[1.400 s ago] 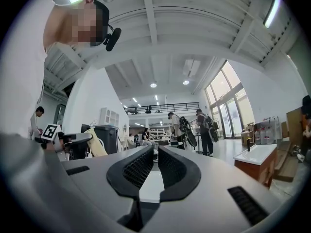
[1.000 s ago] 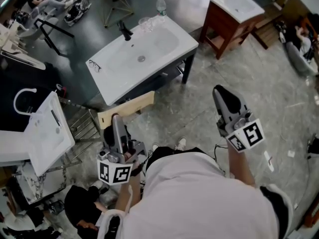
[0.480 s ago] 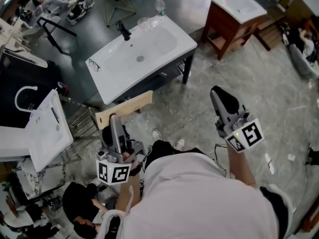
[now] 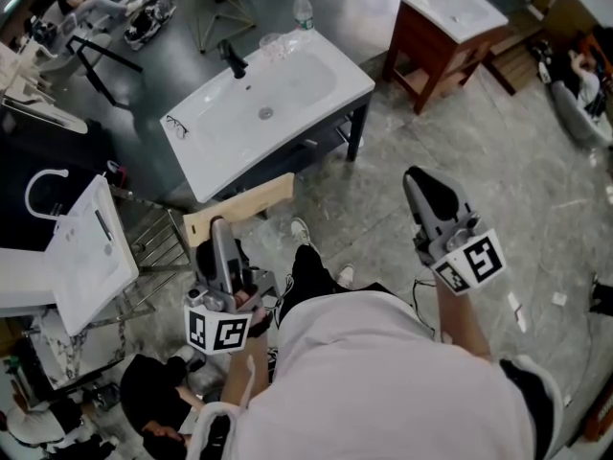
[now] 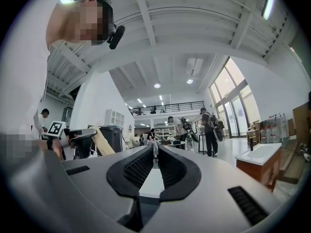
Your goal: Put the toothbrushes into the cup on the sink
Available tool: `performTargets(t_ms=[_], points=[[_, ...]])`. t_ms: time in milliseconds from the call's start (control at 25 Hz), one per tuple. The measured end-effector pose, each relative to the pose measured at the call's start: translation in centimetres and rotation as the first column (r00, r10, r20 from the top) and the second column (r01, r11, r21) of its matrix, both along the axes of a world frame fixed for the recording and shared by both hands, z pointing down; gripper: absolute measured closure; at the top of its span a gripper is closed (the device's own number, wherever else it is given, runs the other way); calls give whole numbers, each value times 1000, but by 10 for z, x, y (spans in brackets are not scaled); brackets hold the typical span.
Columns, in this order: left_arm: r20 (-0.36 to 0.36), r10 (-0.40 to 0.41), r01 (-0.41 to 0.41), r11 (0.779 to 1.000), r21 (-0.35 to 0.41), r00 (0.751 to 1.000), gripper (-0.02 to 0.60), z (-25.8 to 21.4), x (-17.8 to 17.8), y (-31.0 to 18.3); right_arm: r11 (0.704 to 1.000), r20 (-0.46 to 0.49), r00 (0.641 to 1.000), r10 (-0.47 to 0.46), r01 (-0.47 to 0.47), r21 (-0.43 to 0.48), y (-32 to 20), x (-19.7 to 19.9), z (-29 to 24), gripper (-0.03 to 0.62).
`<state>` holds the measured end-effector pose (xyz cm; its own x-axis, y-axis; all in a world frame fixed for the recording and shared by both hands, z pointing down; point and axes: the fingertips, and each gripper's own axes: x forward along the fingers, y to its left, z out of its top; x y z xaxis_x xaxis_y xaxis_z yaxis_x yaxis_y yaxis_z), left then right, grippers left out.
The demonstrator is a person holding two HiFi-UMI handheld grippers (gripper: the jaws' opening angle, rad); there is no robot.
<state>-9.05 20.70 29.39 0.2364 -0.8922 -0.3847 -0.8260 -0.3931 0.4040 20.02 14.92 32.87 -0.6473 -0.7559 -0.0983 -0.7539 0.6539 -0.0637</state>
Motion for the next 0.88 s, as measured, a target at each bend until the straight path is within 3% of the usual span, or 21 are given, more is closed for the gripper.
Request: performTargets(t_ms=[400, 880], points=[[-27, 31, -31, 999, -9, 999, 518, 10, -12, -36, 1000, -21, 999, 25, -25, -13, -24, -11, 5, 540], [-41, 35, -36, 999, -36, 999, 518, 14, -54, -118, 999, -37, 999, 16, -17, -32, -109, -56, 4, 540]])
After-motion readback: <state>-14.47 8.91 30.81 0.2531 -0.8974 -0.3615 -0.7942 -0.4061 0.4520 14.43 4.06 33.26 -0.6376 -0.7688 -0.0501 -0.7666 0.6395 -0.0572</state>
